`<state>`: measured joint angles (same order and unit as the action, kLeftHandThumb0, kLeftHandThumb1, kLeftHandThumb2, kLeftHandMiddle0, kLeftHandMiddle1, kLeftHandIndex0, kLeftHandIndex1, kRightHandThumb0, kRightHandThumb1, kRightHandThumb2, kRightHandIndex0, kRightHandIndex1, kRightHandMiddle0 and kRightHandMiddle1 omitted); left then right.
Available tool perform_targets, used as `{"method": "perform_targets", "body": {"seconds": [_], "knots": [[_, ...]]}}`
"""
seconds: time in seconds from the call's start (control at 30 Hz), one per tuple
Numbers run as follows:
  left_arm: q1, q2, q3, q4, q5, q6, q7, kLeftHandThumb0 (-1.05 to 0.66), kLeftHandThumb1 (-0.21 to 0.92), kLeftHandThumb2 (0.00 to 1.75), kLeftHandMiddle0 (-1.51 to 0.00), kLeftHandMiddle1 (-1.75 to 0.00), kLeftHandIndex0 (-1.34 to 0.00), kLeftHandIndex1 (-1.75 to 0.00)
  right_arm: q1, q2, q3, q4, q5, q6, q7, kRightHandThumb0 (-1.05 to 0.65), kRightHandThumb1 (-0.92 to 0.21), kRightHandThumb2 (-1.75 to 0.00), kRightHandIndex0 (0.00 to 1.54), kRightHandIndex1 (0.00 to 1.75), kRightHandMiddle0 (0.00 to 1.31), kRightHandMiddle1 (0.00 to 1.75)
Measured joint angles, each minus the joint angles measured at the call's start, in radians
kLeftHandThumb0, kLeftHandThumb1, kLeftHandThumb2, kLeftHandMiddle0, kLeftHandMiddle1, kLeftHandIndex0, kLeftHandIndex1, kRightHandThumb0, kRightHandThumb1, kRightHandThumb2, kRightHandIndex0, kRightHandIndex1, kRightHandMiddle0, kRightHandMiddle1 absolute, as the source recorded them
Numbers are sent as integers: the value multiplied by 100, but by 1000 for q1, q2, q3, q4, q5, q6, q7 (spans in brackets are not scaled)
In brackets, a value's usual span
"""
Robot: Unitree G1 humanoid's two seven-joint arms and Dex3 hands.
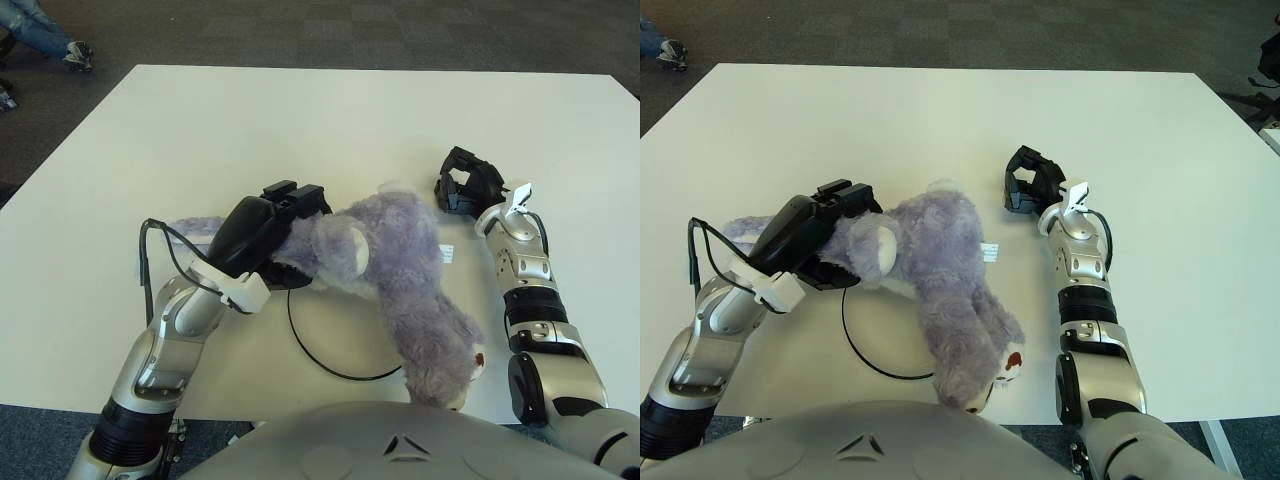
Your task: Put the doll into the plate.
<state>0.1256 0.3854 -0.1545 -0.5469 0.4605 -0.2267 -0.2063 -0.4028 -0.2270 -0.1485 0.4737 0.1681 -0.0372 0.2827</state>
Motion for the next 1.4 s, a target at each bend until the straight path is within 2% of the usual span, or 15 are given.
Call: {"method": "perform_targets", "body": {"seconds": [0.7,1.2,1.4], "knots": [[-3,-23,-15,13,-7,0,-2,55,11,156,-78,-175,-99,-175,-9,-2,1,28,-2,-27,1,-50,-26,-138,118,175,66,175],[-24,-22,-22,35,0,-15,-18,56,10,157,-79,-175,-99,-175,-9,-4,2,18,-26,-23,-36,-48,-33,-130,116,175,60,175],[-33,-23,-22,54,-3,-43,-18,55,12,156,-77,-175,-92,-175,-5,-3,3,1,-33,-7,-55,-47,-34,-129,116,175,59,175]]}}
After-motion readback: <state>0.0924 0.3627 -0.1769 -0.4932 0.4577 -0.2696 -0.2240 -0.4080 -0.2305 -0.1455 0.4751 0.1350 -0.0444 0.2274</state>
